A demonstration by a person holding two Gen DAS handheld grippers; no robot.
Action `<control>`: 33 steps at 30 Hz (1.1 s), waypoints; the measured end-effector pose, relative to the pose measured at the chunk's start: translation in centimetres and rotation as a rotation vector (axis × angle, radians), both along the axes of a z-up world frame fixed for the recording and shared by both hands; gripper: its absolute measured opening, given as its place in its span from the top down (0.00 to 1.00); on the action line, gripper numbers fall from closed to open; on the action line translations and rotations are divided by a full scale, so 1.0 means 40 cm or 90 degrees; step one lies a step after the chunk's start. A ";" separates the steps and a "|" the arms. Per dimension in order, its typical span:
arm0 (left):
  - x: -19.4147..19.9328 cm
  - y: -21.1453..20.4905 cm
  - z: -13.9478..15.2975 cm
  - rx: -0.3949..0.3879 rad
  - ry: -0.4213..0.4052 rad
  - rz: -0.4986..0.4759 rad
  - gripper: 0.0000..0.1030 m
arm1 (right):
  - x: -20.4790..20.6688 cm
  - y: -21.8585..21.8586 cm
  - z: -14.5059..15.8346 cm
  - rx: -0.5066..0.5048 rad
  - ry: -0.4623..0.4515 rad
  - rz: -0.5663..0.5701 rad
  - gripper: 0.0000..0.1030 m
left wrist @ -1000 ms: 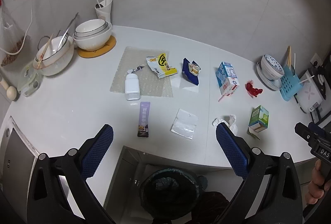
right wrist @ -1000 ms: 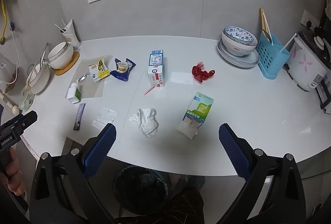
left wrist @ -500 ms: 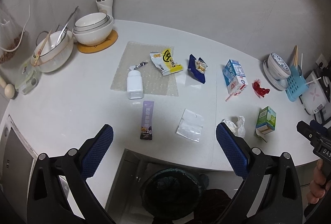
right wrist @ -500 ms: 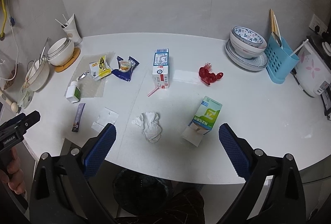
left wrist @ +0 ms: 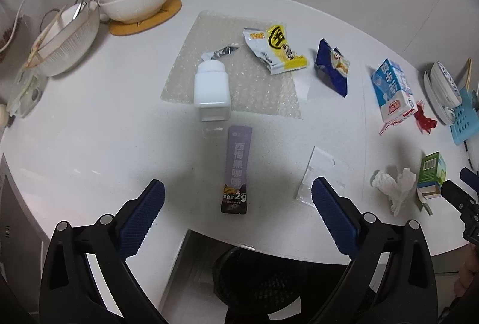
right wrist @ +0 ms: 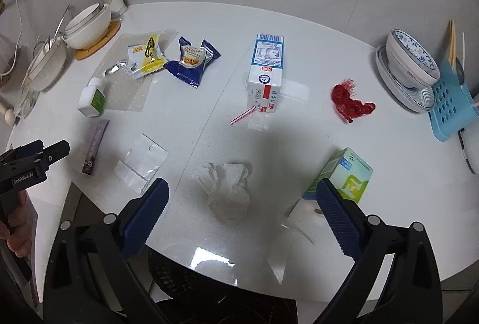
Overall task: Collect trash
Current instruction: 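Grasp the purple wrapper with the left tool while the right tool grasps the white tissue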
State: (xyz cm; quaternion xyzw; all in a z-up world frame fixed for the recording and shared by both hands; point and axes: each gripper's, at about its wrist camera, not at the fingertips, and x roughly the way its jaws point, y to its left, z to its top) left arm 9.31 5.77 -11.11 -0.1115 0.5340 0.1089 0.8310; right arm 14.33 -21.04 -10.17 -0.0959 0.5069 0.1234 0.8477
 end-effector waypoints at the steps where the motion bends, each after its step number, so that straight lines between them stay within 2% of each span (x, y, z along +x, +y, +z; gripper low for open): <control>1: 0.007 0.006 -0.016 0.001 0.008 0.004 0.07 | 0.009 0.005 -0.012 -0.007 0.005 0.004 0.08; 6: 0.040 0.021 -0.089 0.002 0.047 0.019 0.10 | 0.045 0.022 -0.084 -0.029 0.040 0.023 0.11; 8: 0.049 0.025 -0.114 0.004 0.061 0.023 0.11 | 0.063 0.030 -0.116 -0.046 0.058 0.024 0.17; 13: 0.062 0.030 -0.160 0.004 0.094 0.026 0.17 | 0.086 0.041 -0.175 -0.041 0.111 0.029 0.26; 17: 0.068 0.040 -0.182 -0.007 0.109 0.034 0.25 | 0.101 0.046 -0.210 -0.027 0.146 0.027 0.36; 19: 0.071 0.037 -0.183 0.002 0.110 0.031 0.28 | 0.111 0.045 -0.227 -0.024 0.163 0.018 0.40; 22: 0.077 0.030 -0.181 0.015 0.114 0.026 0.38 | 0.122 0.045 -0.244 -0.016 0.181 0.006 0.47; 24: 0.080 0.024 -0.177 0.015 0.118 0.022 0.52 | 0.127 0.050 -0.244 -0.016 0.176 0.006 0.52; 25: 0.081 0.022 -0.174 0.015 0.120 0.018 0.56 | 0.130 0.054 -0.244 -0.019 0.174 0.006 0.57; 27: 0.082 0.016 -0.171 0.017 0.128 0.012 0.71 | 0.133 0.057 -0.243 -0.029 0.172 0.003 0.67; 28: 0.083 0.010 -0.169 0.018 0.132 0.010 0.77 | 0.136 0.059 -0.243 -0.034 0.173 -0.001 0.76; 29: 0.084 0.007 -0.168 0.023 0.139 0.009 0.79 | 0.137 0.057 -0.242 -0.030 0.179 -0.003 0.86; 31: 0.084 0.004 -0.166 0.023 0.144 0.006 0.82 | 0.140 0.046 -0.239 -0.018 0.193 -0.005 0.92; 33: 0.082 0.002 -0.163 0.019 0.140 0.008 0.85 | 0.143 0.040 -0.239 -0.013 0.197 -0.006 0.92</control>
